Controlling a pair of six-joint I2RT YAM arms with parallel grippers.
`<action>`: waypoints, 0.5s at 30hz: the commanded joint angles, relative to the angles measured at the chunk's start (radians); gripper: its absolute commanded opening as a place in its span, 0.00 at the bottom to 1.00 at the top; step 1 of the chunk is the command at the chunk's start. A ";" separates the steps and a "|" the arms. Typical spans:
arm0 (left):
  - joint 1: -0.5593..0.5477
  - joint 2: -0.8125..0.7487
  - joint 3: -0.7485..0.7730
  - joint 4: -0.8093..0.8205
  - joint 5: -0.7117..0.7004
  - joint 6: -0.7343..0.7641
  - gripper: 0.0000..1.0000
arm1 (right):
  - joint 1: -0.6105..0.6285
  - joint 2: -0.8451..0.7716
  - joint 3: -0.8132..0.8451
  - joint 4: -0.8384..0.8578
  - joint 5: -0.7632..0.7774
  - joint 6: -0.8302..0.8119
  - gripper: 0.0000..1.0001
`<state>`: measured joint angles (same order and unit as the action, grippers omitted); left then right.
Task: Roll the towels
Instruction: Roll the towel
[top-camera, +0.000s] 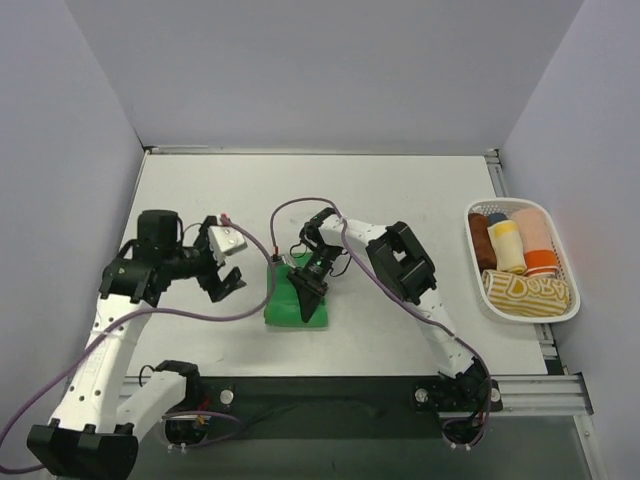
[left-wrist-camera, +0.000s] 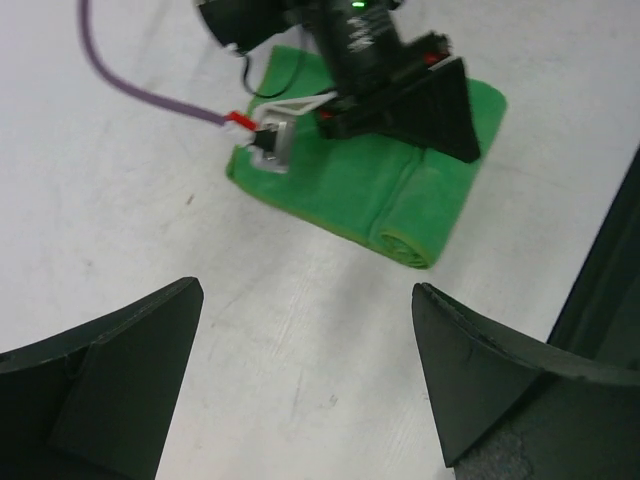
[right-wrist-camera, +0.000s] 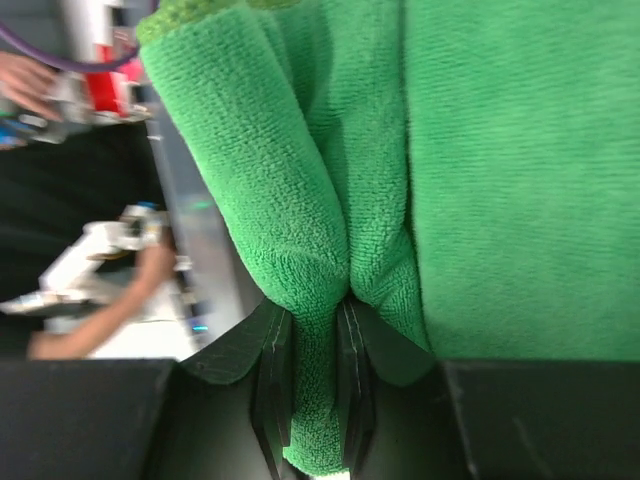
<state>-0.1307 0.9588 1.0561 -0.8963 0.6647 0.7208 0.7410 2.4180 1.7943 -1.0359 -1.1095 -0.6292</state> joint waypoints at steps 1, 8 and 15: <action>-0.174 -0.037 -0.083 0.094 -0.080 -0.012 0.97 | -0.012 0.148 0.039 -0.160 0.097 0.002 0.04; -0.654 0.067 -0.229 0.209 -0.470 -0.057 0.88 | -0.048 0.227 0.099 -0.188 0.017 0.042 0.03; -0.854 0.205 -0.332 0.516 -0.772 0.012 0.71 | -0.049 0.305 0.161 -0.248 0.020 0.026 0.04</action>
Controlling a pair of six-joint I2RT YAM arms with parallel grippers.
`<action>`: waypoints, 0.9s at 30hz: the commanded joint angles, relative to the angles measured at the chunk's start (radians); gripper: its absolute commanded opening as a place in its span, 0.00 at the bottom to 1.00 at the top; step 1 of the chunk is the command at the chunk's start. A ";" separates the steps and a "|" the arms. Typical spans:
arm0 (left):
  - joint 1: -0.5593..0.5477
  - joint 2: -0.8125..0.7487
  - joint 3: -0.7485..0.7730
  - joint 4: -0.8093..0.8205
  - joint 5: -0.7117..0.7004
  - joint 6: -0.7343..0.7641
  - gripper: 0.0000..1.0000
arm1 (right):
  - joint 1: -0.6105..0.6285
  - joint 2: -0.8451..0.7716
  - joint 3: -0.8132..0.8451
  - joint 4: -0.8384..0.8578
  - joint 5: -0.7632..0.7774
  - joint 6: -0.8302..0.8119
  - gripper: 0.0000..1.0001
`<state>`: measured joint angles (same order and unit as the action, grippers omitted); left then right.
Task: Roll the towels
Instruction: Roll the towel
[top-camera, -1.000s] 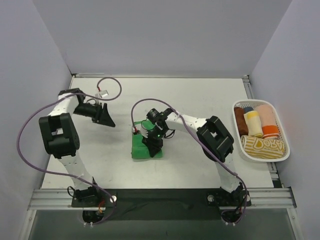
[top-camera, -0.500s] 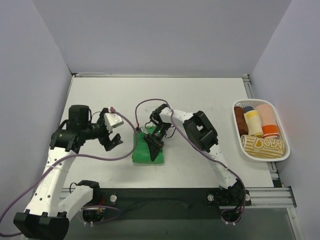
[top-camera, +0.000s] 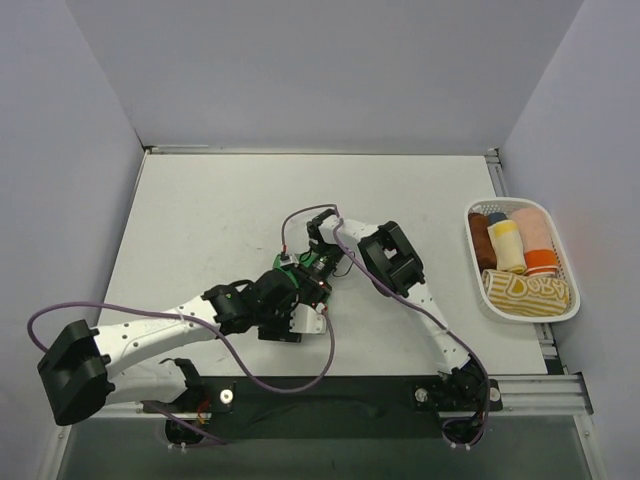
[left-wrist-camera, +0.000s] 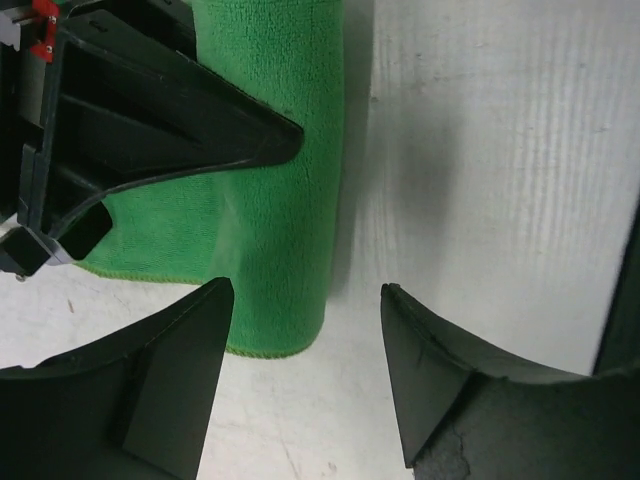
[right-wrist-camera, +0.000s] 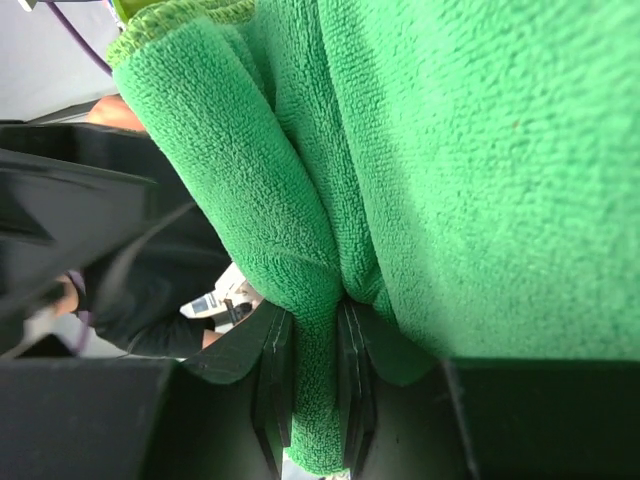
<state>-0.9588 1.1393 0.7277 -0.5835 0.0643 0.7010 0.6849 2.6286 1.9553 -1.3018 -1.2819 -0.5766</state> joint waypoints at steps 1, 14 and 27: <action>-0.031 0.037 -0.008 0.232 -0.172 0.041 0.71 | 0.005 0.108 0.004 0.015 0.187 -0.026 0.04; -0.112 0.223 -0.123 0.375 -0.152 0.042 0.63 | -0.024 0.143 0.036 0.019 0.162 0.006 0.08; -0.087 0.255 -0.076 0.074 0.147 -0.043 0.09 | -0.114 -0.082 0.091 0.050 0.199 0.147 0.46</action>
<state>-1.0473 1.3525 0.6468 -0.2920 -0.0452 0.7307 0.6441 2.6209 2.0205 -1.3426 -1.2549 -0.5003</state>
